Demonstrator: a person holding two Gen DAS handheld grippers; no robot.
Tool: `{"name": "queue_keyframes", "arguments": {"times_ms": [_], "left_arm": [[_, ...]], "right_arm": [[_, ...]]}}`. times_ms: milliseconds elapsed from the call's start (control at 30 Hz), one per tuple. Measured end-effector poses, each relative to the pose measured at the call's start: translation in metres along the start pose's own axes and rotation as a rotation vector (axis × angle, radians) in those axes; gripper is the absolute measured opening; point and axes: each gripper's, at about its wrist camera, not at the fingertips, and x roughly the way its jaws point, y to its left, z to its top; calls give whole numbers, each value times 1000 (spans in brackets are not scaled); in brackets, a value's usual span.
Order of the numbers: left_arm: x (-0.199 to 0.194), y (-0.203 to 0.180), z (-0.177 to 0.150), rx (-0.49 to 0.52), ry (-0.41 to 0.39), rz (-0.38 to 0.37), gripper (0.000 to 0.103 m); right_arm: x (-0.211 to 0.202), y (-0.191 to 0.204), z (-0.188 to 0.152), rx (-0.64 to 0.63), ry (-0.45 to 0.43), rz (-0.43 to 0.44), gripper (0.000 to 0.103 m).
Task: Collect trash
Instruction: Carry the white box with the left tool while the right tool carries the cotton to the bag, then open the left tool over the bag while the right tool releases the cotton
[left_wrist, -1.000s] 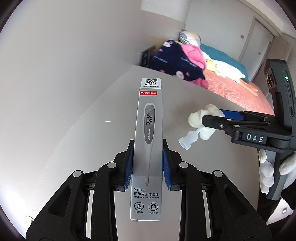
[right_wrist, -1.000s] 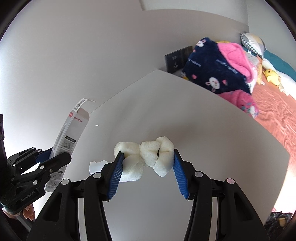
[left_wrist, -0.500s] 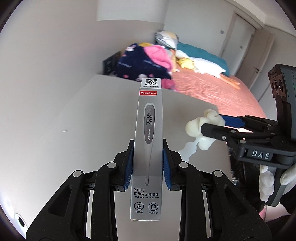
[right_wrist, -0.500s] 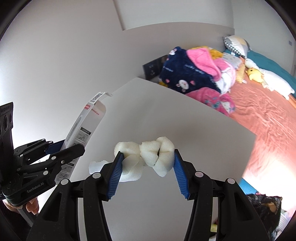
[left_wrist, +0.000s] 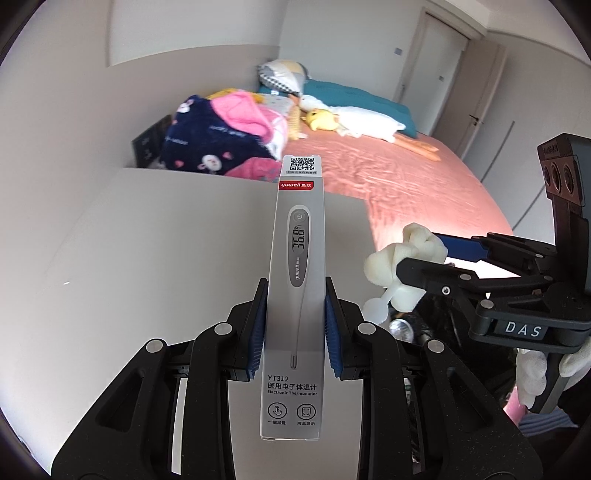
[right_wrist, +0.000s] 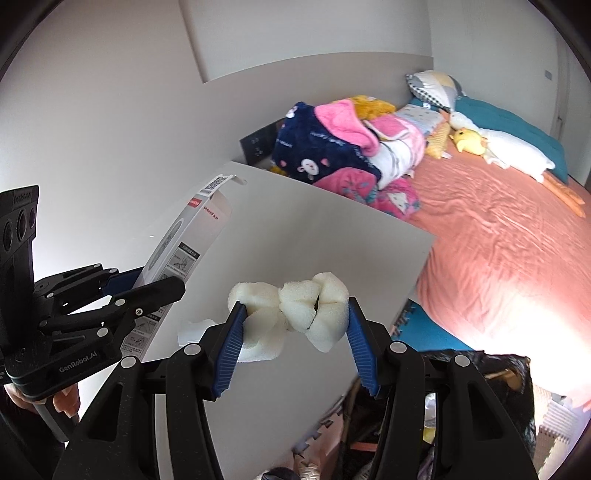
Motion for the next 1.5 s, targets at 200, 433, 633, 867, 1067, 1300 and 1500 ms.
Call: {"name": "queue_keyframes", "arguments": {"times_ms": [200,433,633,867,1067,1300,1500], "left_arm": [[5,-30,2,41,8,-40,27],[16,-60,6,92,21,-93,27],[27,-90,12,149,34,-139,27],[41,-123,19,208,49,-191,27],[52,-150,24,252,64,-234,27],[65,-174,26,298,92,-274,27],[75,-189,19,307,155,-323,94]], "right_arm": [[-17,-20,-13,30,-11,-28,55],[-36,-46,-26,77,-31,-64,55],[-53,-71,-35,124,-51,-100,55],[-71,-104,-49,184,-66,-152,55],[-87,-132,-60,234,-82,-194,56],[-110,-160,-75,296,-109,-238,56],[-136,-183,-90,397,-160,-227,78]]}}
